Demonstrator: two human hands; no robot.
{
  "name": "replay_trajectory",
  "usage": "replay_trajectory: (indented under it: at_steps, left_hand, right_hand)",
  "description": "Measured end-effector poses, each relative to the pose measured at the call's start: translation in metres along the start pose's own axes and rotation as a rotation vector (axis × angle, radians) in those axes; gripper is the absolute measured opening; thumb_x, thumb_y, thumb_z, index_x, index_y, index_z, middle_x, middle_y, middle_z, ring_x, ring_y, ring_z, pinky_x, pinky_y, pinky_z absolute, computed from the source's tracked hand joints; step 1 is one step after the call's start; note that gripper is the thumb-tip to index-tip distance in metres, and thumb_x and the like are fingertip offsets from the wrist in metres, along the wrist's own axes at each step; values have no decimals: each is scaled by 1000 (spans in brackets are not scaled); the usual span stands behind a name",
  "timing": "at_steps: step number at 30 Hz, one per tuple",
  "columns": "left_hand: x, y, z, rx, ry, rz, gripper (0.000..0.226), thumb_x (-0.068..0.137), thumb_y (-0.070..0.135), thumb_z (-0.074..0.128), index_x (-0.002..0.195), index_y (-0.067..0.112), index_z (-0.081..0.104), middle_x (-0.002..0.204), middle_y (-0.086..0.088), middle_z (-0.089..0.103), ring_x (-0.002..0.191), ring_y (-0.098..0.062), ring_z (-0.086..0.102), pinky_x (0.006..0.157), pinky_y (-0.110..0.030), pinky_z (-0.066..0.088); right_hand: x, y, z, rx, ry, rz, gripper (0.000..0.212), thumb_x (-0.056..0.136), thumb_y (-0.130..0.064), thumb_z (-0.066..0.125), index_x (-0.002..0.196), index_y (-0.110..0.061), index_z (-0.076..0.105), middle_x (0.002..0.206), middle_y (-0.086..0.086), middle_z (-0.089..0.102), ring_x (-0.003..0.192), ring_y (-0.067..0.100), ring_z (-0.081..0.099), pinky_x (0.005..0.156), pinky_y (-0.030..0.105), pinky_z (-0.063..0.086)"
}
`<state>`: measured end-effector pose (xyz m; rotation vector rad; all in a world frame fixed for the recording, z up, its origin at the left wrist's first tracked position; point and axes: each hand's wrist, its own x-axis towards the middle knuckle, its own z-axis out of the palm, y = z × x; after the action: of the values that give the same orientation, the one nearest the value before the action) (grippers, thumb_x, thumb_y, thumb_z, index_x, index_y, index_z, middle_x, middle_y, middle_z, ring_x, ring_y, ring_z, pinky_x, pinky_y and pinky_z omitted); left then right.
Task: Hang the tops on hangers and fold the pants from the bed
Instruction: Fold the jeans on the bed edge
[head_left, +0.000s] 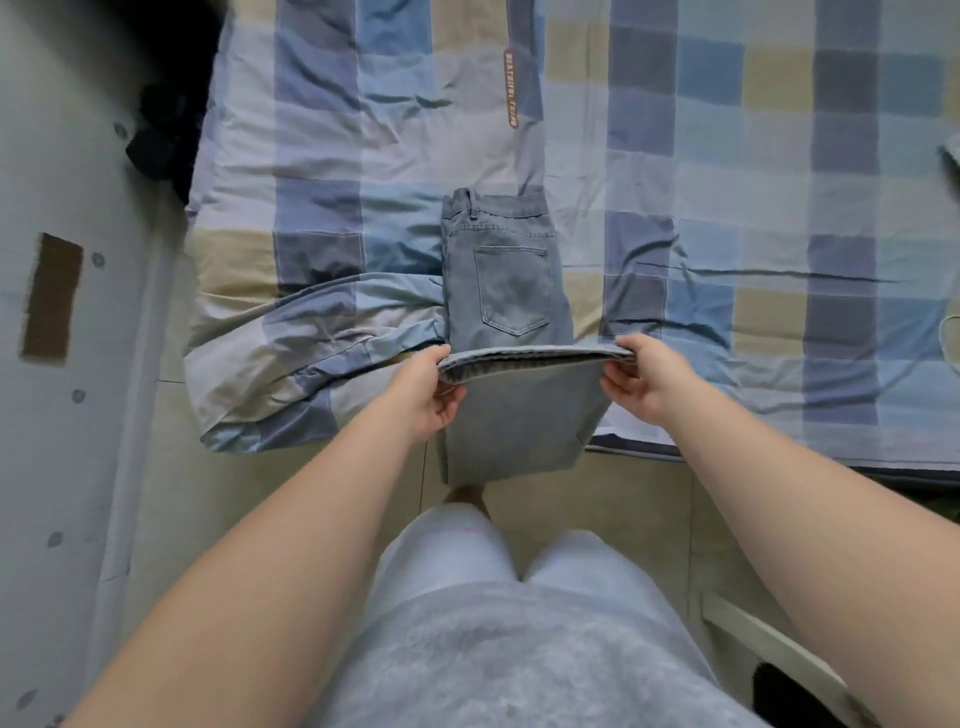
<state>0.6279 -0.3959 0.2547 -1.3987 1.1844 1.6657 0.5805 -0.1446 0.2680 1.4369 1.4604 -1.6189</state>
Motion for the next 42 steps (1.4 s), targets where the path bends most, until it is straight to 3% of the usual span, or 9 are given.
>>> replay_trajectory:
  at_steps: [9,13,18,22,26,31,37,40,42]
  left_hand:
    - [121,162,65,126,3,56,22,98,38,48,83,23,53,69,5,53,62,-10,53,57,-23,36]
    - [178,204,88,117,31,92,20,97,35,47,83,23,55,68,6,54,62,-10,54,58,-22,37]
    - [235,218,95,58,21,131,26,98,45,47,100,24,63,87,3,69,80,-14,65,67,-26,43]
    - [256,192,95,9,-62,206,60,98,63,40,139,22,53,130,1,65,113,-23,64,86,-37,49]
    - [245,146,93,12,-112,226,62,99,62,42,149,26,43,141,4,59,119,-22,62,87,-38,50]
    - [221,59,78,147,21,198,43,100,54,46,134,28,54,125,7,67,105,-13,67,76,-32,51]
    - [220,-77,29,224,161,-78,27,98,50,55,109,27,64,111,7,70,96,-16,67,74,-32,49]
    - [227,-128,6,273,245,-146,21,98,40,60,92,20,63,102,-2,70,88,-25,64,70,-31,43]
    - [233,-151,-5,323,321,-152,26,95,33,66,82,14,56,83,-9,59,74,-24,52,62,-30,35]
  right_hand:
    - [133,-123,90,32,-6,-12,4,97,-24,55,100,-22,54,78,-3,55,64,9,59,59,32,48]
    - [195,-157,125,37,-24,-44,6,98,-25,52,93,-23,54,73,-5,57,61,8,58,56,29,48]
    - [259,-165,152,61,-132,-18,12,102,-26,50,96,-19,58,86,-2,67,80,12,66,68,31,52]
    - [284,-137,139,135,-341,36,40,104,-34,50,142,-25,46,138,-3,59,131,26,50,108,48,39]
    - [280,-90,107,151,-418,96,46,101,-41,53,145,-32,44,143,-4,56,139,28,44,108,53,35]
    - [263,-24,63,126,-369,194,39,97,-42,57,135,-31,55,133,-3,64,136,27,48,102,49,40]
    - [264,63,6,-5,-270,271,43,100,-42,52,142,-34,50,141,-8,60,140,19,43,109,45,29]
    - [269,99,-12,-62,-197,276,24,101,-39,50,122,-33,58,137,-5,62,130,15,50,107,41,30]
    - [275,119,-19,-131,-124,260,17,100,-35,51,114,-29,60,133,-3,64,122,16,56,100,36,35]
